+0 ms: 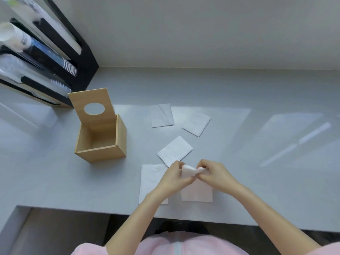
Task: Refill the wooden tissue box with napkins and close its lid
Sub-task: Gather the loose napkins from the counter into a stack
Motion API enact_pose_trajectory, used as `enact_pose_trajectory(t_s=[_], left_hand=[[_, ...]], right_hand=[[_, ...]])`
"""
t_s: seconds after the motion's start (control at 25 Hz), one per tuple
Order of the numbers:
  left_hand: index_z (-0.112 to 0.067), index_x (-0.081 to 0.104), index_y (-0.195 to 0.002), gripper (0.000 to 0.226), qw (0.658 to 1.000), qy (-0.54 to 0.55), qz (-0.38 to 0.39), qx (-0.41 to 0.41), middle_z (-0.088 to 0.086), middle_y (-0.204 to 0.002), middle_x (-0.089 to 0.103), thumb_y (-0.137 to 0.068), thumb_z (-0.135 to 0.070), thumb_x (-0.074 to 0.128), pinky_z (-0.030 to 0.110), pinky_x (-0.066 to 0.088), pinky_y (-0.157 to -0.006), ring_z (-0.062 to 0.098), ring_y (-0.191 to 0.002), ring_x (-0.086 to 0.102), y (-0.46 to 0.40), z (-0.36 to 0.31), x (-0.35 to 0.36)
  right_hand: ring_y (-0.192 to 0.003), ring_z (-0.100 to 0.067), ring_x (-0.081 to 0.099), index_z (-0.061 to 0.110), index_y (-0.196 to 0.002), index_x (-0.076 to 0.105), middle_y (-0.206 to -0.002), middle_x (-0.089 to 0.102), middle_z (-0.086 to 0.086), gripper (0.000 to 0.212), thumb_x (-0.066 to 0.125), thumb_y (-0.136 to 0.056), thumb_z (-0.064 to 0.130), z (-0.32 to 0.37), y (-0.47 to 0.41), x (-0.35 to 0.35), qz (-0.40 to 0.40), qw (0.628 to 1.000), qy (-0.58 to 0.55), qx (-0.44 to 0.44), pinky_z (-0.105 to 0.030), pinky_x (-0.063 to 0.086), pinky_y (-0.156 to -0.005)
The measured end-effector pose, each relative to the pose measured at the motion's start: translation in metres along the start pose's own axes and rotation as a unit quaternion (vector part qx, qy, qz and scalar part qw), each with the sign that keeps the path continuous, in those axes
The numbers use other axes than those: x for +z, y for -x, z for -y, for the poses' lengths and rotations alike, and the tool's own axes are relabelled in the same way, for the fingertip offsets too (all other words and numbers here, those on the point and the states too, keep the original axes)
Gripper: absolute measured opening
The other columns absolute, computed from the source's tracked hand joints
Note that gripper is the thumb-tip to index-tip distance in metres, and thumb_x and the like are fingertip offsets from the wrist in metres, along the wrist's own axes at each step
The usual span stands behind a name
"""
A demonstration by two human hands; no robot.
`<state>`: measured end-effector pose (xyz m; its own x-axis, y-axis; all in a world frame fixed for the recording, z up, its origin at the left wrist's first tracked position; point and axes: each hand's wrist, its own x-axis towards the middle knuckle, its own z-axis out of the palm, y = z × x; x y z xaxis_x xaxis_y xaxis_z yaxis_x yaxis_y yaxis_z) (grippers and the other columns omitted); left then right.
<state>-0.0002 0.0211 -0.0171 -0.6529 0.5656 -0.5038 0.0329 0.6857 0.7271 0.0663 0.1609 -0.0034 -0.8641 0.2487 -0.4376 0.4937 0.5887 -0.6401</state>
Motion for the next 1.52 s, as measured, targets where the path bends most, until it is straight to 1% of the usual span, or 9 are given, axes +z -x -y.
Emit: enact_pose_trajectory(t_s=[0.08,0.36,0.64,0.8,0.96,1.08,1.32,1.44,1.52], left_hand=[[-0.016,0.046,-0.125,0.045,0.996,0.082,0.015,-0.008,-0.007,-0.118,0.057,-0.084,-0.029,0.060,0.012,0.044,-0.068,0.008,-0.098,0.058,0.006,0.000,-0.008],[-0.022,0.067,-0.103,0.020,0.978,0.205,-0.034,0.018,0.001,-0.102,0.070,-0.091,-0.029,0.052,0.025,0.048,-0.085,0.015,-0.098,0.064,0.020,0.005,-0.020],[-0.019,0.066,-0.089,0.016,0.962,0.256,-0.094,0.008,-0.001,-0.088,0.067,-0.093,-0.021,0.051,0.020,0.048,-0.072,0.013,-0.081,0.063,0.025,0.017,-0.026],[-0.012,0.064,-0.096,0.017,0.952,0.270,-0.142,-0.021,0.000,-0.091,0.066,-0.093,-0.021,0.051,0.014,0.047,-0.069,0.012,-0.083,0.062,0.028,0.027,-0.034],[-0.015,0.063,-0.089,0.014,0.946,0.280,-0.159,-0.030,0.002,-0.094,0.066,-0.093,-0.019,0.050,0.022,0.049,-0.076,0.017,-0.088,0.063,0.030,0.033,-0.039],[-0.018,0.061,-0.096,0.013,0.945,0.280,-0.163,-0.037,0.003,-0.102,0.066,-0.093,-0.016,0.048,0.033,0.050,-0.088,0.021,-0.099,0.063,0.029,0.036,-0.040],[-0.023,0.060,-0.094,0.016,0.941,0.294,-0.164,-0.043,0.002,-0.104,0.064,-0.095,-0.017,0.045,0.023,0.049,-0.082,0.016,-0.096,0.061,0.030,0.039,-0.041],[-0.026,0.060,-0.089,0.019,0.934,0.310,-0.167,-0.052,0.001,-0.101,0.065,-0.095,-0.018,0.044,0.027,0.049,-0.083,0.016,-0.095,0.062,0.031,0.039,-0.042],[-0.026,0.060,-0.086,0.022,0.926,0.329,-0.174,-0.064,-0.003,-0.095,0.065,-0.096,-0.018,0.042,0.027,0.049,-0.082,0.014,-0.090,0.062,0.031,0.039,-0.043]], right_hand=[[-0.067,-0.011,0.049,0.026,-0.074,0.050,-0.070,0.052,0.010,0.016,0.056,-0.083,0.014,0.009,-0.001,-0.008,-0.002,0.999,-0.032,-0.019,-0.021,0.036,-0.056],[-0.064,-0.011,0.046,0.032,-0.068,0.049,-0.071,0.053,0.006,0.023,0.058,-0.084,0.017,0.037,-0.009,-0.026,0.029,0.996,-0.054,-0.072,-0.022,0.033,-0.054],[-0.081,-0.007,0.056,0.021,-0.094,0.056,-0.087,0.059,0.010,0.004,0.054,-0.090,0.020,0.057,-0.041,-0.025,0.024,0.987,-0.064,-0.143,-0.017,0.044,-0.063],[-0.119,-0.022,0.049,0.012,-0.127,0.048,-0.130,0.052,-0.006,0.037,0.051,-0.090,0.016,0.056,-0.089,-0.017,0.024,0.969,0.174,-0.175,-0.033,0.043,-0.094],[-0.130,-0.026,0.037,0.016,-0.141,0.033,-0.145,0.033,-0.005,0.059,0.055,-0.085,0.015,0.058,-0.106,-0.002,0.097,0.922,0.335,-0.171,-0.036,0.037,-0.101],[-0.123,-0.028,0.040,0.017,-0.136,0.040,-0.137,0.037,-0.008,0.057,0.059,-0.083,0.016,0.062,-0.109,0.000,0.094,0.909,0.365,-0.177,-0.036,0.039,-0.097],[-0.118,-0.028,0.039,0.011,-0.120,0.050,-0.121,0.046,-0.011,0.040,0.058,-0.082,0.019,0.059,-0.111,-0.004,0.092,0.936,0.321,-0.113,-0.032,0.038,-0.088],[-0.101,-0.028,0.046,0.007,-0.092,0.053,-0.100,0.045,-0.010,0.012,0.050,-0.085,0.016,0.052,-0.107,-0.004,0.072,0.950,0.282,-0.111,-0.030,0.033,-0.074],[-0.085,-0.026,0.046,0.014,-0.069,0.040,-0.089,0.045,-0.007,0.019,0.047,-0.087,0.017,0.051,-0.100,-0.010,0.061,0.968,0.224,-0.094,-0.030,0.033,-0.066]])
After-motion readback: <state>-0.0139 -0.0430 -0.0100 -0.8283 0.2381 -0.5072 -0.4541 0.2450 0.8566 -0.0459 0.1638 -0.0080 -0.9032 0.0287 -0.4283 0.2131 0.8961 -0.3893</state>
